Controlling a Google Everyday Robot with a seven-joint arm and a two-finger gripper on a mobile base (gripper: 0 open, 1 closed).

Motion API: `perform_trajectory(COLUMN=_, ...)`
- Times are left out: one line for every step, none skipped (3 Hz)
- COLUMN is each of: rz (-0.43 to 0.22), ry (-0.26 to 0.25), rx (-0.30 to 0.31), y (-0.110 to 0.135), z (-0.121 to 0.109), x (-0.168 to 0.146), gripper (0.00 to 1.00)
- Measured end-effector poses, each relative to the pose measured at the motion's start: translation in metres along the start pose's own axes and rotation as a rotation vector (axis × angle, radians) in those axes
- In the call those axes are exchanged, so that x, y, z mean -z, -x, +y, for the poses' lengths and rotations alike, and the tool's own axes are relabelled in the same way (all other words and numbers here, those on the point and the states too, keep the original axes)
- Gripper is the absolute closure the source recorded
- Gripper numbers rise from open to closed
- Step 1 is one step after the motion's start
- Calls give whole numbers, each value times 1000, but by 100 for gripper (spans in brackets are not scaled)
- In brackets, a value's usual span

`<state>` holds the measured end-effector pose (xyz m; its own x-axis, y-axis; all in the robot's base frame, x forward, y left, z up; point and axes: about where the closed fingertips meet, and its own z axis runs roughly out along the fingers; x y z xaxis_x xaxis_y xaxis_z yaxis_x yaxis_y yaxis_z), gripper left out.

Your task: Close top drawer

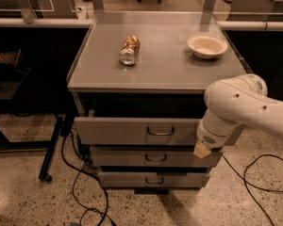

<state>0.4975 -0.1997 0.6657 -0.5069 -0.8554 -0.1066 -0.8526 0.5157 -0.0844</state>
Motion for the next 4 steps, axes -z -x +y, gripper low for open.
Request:
perform_trajectory(rz=-18, ry=-32, rx=-24, y=4, z=-9, x=3, gripper=88)
perform_trajectory(rz=-29, ry=-79, rx=-48, y=12, z=-23, x=3, gripper=100)
perform_trajectory(rz=-34, ry=-117, rx=-65, y=20, z=-35, x=2, gripper=100)
perform_trajectory(rz=-32, ry=-146, rx=-64, y=30, z=-48, x=-1, gripper=100)
